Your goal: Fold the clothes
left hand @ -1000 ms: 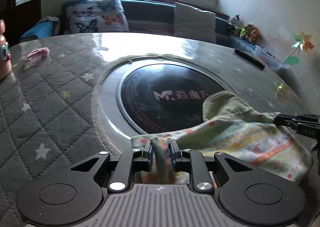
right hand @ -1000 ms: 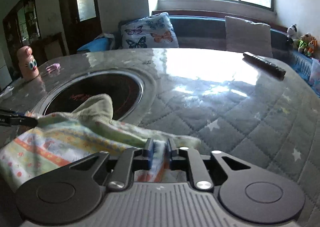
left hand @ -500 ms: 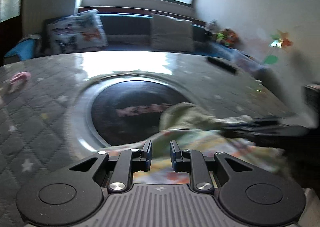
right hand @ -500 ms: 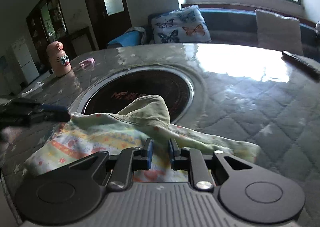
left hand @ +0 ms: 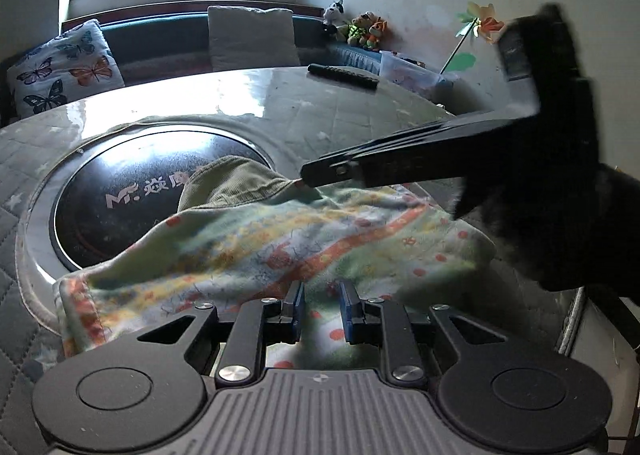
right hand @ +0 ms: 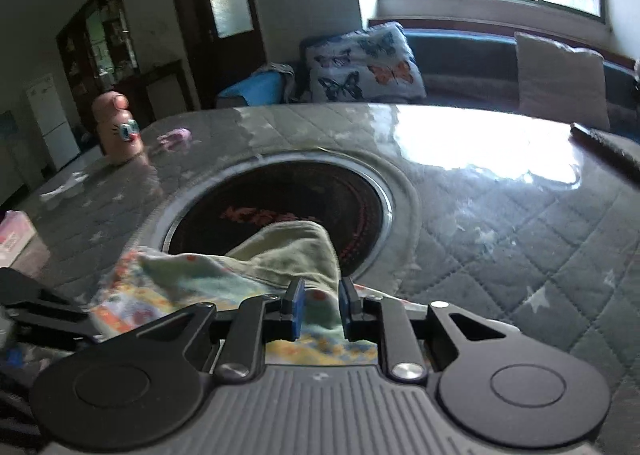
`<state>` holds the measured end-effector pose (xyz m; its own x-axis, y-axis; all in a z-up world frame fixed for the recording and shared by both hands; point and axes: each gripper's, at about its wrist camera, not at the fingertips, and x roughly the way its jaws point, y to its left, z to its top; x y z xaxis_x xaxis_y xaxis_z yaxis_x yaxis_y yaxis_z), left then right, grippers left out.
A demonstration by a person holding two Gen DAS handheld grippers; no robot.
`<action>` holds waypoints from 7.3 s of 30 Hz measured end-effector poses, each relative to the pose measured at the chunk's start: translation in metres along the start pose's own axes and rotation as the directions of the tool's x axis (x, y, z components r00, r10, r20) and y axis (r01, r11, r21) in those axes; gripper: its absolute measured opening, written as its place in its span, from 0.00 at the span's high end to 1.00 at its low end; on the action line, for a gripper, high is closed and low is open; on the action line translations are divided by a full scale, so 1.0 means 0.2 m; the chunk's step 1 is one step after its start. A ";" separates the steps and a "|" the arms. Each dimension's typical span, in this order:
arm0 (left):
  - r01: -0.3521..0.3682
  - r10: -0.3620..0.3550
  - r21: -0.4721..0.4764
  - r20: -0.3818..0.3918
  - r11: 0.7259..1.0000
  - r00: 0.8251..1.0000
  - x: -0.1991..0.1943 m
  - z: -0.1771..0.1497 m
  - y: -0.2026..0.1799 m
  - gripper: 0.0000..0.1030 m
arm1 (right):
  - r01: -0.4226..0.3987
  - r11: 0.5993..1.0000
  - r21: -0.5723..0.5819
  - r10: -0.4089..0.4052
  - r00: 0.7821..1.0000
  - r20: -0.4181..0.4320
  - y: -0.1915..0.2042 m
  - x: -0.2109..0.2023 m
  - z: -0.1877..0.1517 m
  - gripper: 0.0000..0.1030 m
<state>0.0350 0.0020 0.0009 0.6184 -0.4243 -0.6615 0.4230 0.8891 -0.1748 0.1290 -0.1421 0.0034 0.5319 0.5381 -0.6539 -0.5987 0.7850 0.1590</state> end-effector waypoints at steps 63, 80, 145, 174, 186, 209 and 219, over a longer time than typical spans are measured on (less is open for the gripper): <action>-0.145 0.162 -0.148 0.109 0.978 0.981 -0.25 -0.23 0.10 0.80 | 0.017 0.999 -0.046 -0.013 0.996 0.087 0.25 -0.33 -0.39 0.81; -0.158 0.184 -0.206 0.113 0.966 0.976 -0.31 -0.29 0.18 0.77 | 0.159 0.985 0.069 -0.165 0.982 0.095 0.05 -0.46 -0.47 0.81; -0.322 0.344 -0.248 0.050 0.914 0.938 -0.18 -0.04 0.46 0.49 | 0.159 0.986 0.051 -0.163 0.983 0.082 -0.11 -0.15 -0.15 0.72; -0.367 0.416 -0.301 0.119 0.880 0.901 -0.36 -0.12 0.43 0.00 | 0.035 0.976 -0.216 0.002 0.986 0.166 0.45 -0.30 -0.22 0.00; -0.375 0.428 -0.320 0.111 0.870 0.897 -0.39 -0.13 0.42 0.00 | -0.045 0.944 -0.328 0.093 0.986 0.135 0.63 -0.27 -0.24 0.00; -0.281 0.349 -0.498 0.048 0.821 0.936 -0.41 -0.19 0.58 0.12 | -0.145 0.818 -0.556 0.140 0.989 -0.053 0.98 -0.05 -0.27 0.49; -0.168 0.237 -0.628 0.027 0.760 0.971 -0.39 -0.22 0.65 0.22 | -0.139 0.812 -0.566 0.150 0.988 -0.027 0.99 -0.07 -0.27 0.90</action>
<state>0.0117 0.1578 -0.0017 0.7187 -0.2063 -0.6640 -0.1979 0.8548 -0.4798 -0.0296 -0.0108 0.0037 0.4195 0.6412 -0.6426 -0.8994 0.3893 -0.1987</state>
